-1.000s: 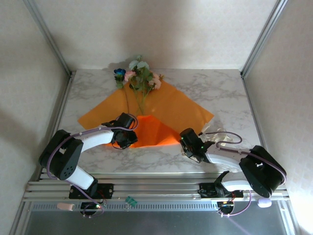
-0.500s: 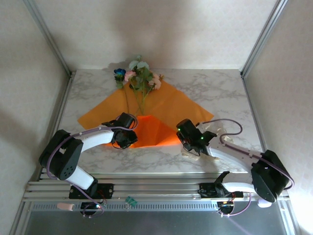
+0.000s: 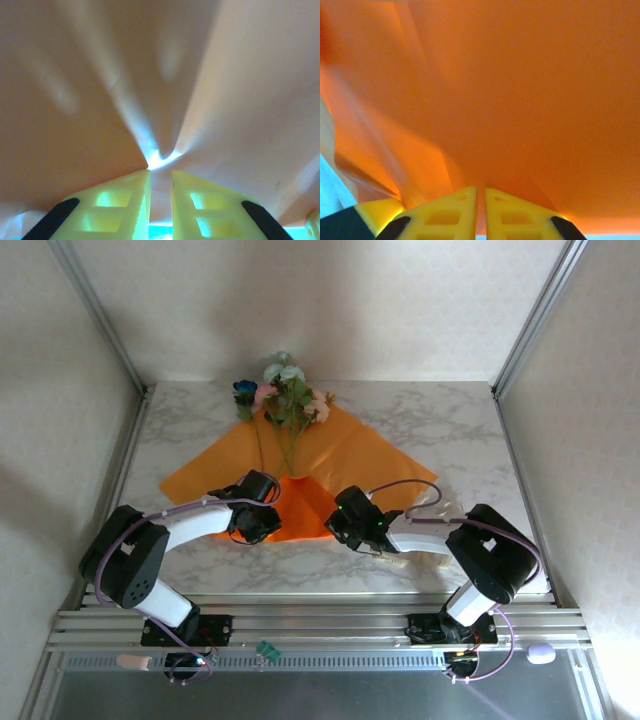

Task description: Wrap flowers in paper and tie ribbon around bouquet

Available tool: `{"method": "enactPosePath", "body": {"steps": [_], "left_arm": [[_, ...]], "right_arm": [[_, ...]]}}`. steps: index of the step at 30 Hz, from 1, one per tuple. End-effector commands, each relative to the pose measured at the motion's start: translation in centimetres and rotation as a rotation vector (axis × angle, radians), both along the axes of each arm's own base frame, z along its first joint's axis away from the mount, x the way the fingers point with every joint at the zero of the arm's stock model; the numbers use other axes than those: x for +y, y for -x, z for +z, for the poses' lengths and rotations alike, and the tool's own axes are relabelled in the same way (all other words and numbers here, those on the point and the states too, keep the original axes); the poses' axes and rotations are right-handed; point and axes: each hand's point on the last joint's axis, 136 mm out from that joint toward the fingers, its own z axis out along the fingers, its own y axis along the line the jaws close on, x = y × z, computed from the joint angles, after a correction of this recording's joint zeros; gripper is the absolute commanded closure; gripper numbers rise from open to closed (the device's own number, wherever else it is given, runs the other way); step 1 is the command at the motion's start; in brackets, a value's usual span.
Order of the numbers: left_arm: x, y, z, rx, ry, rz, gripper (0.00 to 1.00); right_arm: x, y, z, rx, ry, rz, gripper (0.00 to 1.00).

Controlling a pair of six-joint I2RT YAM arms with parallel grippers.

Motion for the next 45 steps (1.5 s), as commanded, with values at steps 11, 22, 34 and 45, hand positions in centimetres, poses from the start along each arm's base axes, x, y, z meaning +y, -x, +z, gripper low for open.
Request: {"method": "enactPosePath", "body": {"steps": [11,22,34,45], "left_arm": [[0.6,3.8,7.3,-0.156,0.332,0.469,0.6],[4.6,4.4,3.7,-0.279,0.45,0.749,0.63],[5.7,4.0,1.5,-0.282,0.325,0.675,0.78],[5.4,2.4,1.3,-0.31,0.284,0.616,0.82]], "right_arm": [[-2.8,2.0,-4.6,0.186,0.024,-0.158,0.89],[-3.4,2.4,-4.9,0.212,0.038,-0.16,0.9],[-3.5,2.0,-4.6,0.207,0.022,-0.168,0.91],[-3.6,2.1,-4.6,0.211,0.017,-0.177,0.91]]}}
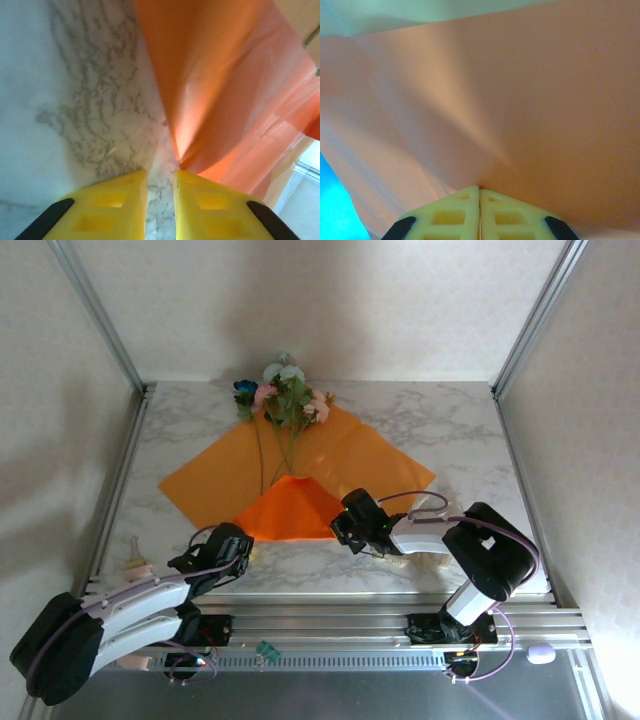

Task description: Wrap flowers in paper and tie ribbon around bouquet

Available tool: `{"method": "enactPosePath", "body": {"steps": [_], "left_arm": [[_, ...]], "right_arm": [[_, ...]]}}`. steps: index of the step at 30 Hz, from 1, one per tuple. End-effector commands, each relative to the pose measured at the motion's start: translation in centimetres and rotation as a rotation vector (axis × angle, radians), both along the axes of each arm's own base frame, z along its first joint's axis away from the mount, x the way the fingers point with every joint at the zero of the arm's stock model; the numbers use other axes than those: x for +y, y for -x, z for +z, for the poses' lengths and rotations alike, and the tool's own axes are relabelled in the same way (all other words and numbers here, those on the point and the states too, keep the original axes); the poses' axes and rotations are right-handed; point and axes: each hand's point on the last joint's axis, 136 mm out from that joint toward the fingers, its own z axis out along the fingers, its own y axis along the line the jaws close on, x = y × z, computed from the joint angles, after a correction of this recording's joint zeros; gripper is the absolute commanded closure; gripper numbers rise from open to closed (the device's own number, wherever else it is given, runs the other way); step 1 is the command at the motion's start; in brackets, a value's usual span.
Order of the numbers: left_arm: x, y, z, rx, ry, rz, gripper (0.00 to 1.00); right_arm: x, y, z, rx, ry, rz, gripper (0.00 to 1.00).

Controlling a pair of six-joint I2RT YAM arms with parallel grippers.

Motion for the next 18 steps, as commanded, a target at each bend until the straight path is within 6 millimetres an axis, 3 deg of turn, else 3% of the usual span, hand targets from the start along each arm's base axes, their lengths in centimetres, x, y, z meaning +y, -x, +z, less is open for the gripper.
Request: {"method": "enactPosePath", "body": {"steps": [1,5,11,15,18], "left_arm": [[-0.7,-2.2,1.6,-0.084,-0.004,-0.027,0.82],[-1.2,-3.8,3.3,-0.125,-0.031,-0.049,0.72],[-0.4,-2.2,1.6,-0.051,-0.013,-0.011,0.74],[-0.4,-2.0,2.8,-0.08,0.024,0.017,0.74],[-0.6,-1.6,3.3,-0.052,0.026,0.009,0.6]], "right_arm": [[-2.5,1.7,-3.0,0.093,0.095,-0.03,0.91],[-2.5,1.7,-3.0,0.095,0.095,-0.032,0.92],[-2.5,1.6,-3.0,0.099,0.095,-0.035,0.92],[-2.7,1.6,-3.0,0.099,0.098,-0.041,0.92],[-2.6,1.6,-3.2,0.1,0.098,-0.04,0.92]]}}
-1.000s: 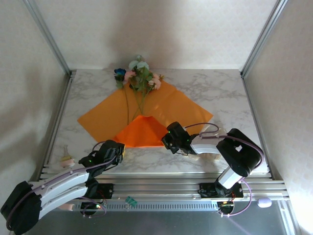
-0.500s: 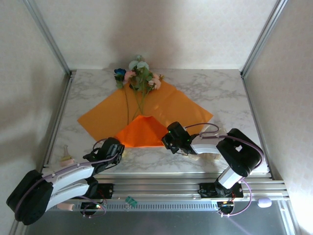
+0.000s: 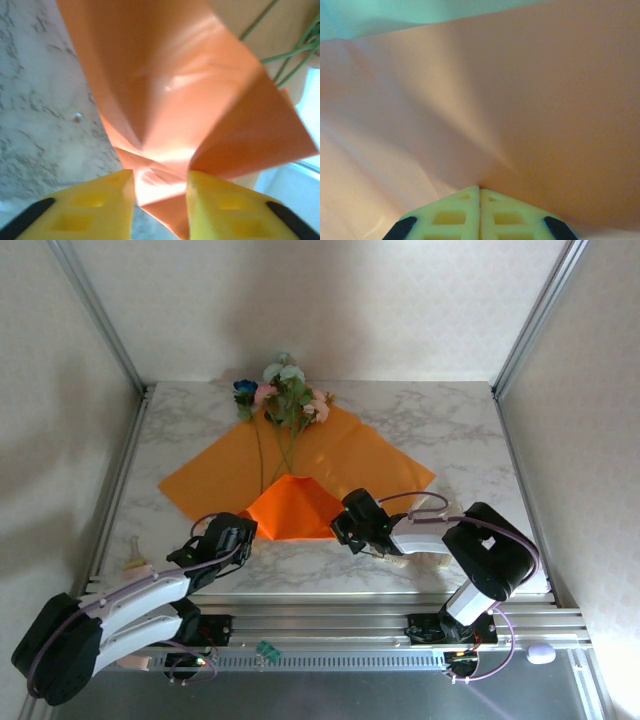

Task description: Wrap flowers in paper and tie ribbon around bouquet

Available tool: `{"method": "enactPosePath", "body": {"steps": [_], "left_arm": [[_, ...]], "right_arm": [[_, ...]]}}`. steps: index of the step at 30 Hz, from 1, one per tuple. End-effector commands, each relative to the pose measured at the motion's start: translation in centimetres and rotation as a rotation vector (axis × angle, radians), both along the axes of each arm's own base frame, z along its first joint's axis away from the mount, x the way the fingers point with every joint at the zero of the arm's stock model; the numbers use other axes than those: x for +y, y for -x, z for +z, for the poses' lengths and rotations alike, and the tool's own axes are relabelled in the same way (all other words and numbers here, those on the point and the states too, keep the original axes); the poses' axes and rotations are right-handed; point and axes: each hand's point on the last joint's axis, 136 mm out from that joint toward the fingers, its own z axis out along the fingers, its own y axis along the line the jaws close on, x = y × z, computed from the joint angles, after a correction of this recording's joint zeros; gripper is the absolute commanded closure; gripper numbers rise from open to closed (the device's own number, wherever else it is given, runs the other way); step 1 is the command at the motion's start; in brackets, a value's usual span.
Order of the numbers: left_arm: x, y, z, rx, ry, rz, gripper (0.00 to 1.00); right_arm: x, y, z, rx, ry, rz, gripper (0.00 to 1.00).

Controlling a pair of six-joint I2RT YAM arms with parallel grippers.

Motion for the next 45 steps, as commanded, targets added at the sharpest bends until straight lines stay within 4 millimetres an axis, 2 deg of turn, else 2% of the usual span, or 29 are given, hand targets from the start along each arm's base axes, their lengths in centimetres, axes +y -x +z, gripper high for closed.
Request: {"method": "enactPosePath", "body": {"steps": [1,5,13,17,19,22,27,30,33,34,36,39,41,43,45], "left_arm": [[0.3,0.9,-0.3,0.072,-0.018,0.015,0.57],[-0.1,1.9,-1.3,0.185,-0.074,-0.018,0.52],[0.9,0.8,-3.4,0.19,-0.129,-0.014,0.53],[1.5,1.7,-4.8,0.262,-0.176,-0.03,0.58],[1.4,0.7,-3.7,0.205,-0.174,-0.022,0.58],[0.9,-0.5,-0.6,0.096,-0.121,-0.002,0.58],[1.9,1.1,3.7,0.195,-0.19,0.006,0.48],[3.2,1.2,4.3,0.248,-0.177,0.024,0.51],[3.8,-1.1,5.1,0.215,-0.155,0.022,0.58],[3.3,-2.2,5.4,0.205,-0.143,0.0,0.58],[1.1,-4.2,6.0,0.189,-0.098,-0.083,0.59],[-2.7,-5.8,6.7,0.186,-0.064,-0.188,0.61],[-4.2,-6.4,6.8,0.169,-0.026,-0.208,0.61],[-4.8,-6.3,5.7,0.198,-0.02,-0.222,0.62],[-4.5,-5.6,4.3,0.247,-0.048,-0.232,0.63]], "right_arm": [[-2.6,1.7,-3.2,0.093,0.107,-0.028,0.92],[-2.6,1.6,-3.2,0.095,0.109,-0.03,0.92],[-2.6,1.7,-3.2,0.095,0.113,-0.024,0.92],[-2.7,1.8,-3.3,0.099,0.114,-0.025,0.92],[-2.7,1.8,-3.3,0.1,0.112,-0.026,0.92],[-2.8,1.7,-3.2,0.096,0.113,-0.027,0.92],[-2.8,1.6,-3.2,0.096,0.116,-0.025,0.93],[-2.8,1.6,-3.3,0.098,0.118,-0.026,0.93],[-2.8,1.6,-3.3,0.098,0.119,-0.025,0.93],[-2.9,1.7,-3.3,0.099,0.12,-0.025,0.93],[-2.9,1.7,-3.3,0.099,0.124,-0.024,0.93],[-2.9,1.7,-3.3,0.1,0.127,-0.023,0.94],[-3.0,1.7,-3.4,0.102,0.13,-0.023,0.94],[-2.9,1.6,-3.4,0.102,0.13,-0.024,0.94],[-2.8,1.6,-3.4,0.104,0.128,-0.022,0.94]]}}
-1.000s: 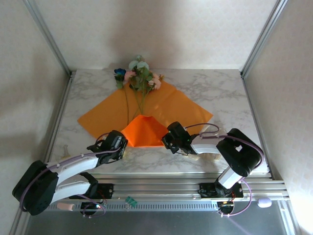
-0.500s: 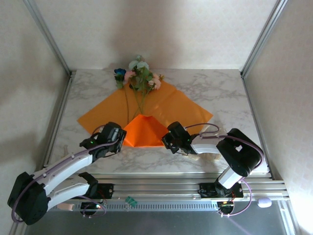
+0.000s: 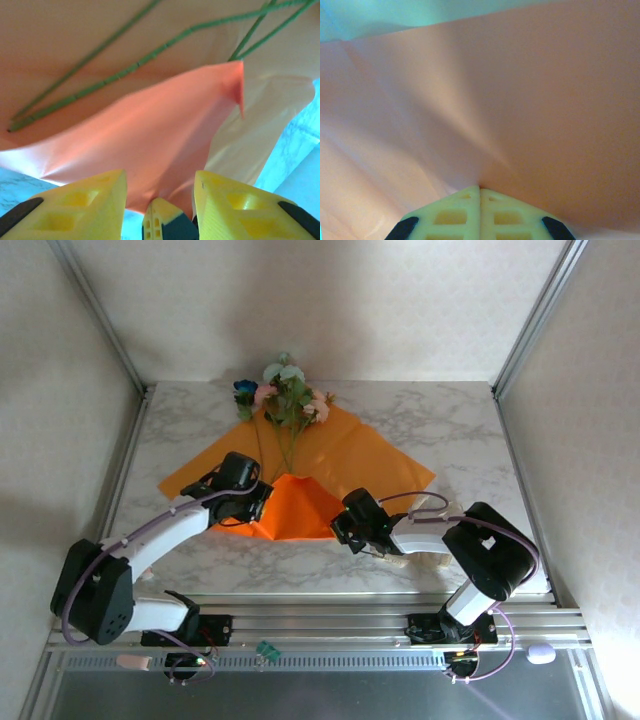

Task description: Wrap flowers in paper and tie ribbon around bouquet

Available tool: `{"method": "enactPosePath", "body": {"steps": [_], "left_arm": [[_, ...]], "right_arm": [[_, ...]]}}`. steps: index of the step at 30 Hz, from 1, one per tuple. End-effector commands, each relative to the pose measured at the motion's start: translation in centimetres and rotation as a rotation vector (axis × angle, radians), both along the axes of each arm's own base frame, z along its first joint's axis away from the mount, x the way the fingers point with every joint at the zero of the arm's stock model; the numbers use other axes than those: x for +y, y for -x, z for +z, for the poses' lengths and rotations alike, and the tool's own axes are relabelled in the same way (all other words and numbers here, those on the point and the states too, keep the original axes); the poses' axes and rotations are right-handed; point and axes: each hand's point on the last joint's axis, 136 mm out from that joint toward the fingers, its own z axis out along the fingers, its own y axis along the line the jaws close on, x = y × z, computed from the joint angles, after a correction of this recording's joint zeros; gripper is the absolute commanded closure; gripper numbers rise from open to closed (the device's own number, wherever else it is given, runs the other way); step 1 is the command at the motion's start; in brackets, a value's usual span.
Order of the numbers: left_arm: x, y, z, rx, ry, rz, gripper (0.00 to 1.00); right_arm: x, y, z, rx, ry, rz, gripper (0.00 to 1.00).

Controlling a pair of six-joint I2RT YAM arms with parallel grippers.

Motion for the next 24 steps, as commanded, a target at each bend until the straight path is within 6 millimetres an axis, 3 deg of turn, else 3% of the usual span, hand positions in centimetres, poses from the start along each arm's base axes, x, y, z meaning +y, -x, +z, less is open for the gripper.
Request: {"method": "enactPosePath", "body": {"steps": [1,6,12,19,21,24], "left_arm": [[-0.5,0.8,-1.2,0.047,-0.006,-0.045,0.64],[1.5,2.3,-3.5,0.049,-0.032,-0.021,0.65],[6.3,2.3,-7.6,0.091,-0.155,0.005,0.66],[9.4,3.0,-8.2,0.121,-0.297,0.003,0.65],[10.0,2.5,-7.4,0.103,-0.325,0.006,0.65],[10.5,1.7,-3.0,0.057,-0.387,0.038,0.63]], "right_arm": [[-2.7,1.6,-3.4,0.102,0.13,-0.02,0.94],[-2.7,1.6,-3.4,0.104,0.136,-0.015,0.94],[-3.1,1.9,-3.8,0.117,0.151,-0.01,0.94],[-3.2,1.7,-3.9,0.119,0.156,-0.012,0.94],[-3.1,1.7,-3.9,0.12,0.153,-0.008,0.94],[-3.2,1.8,-3.9,0.122,0.155,-0.009,0.94]]}}
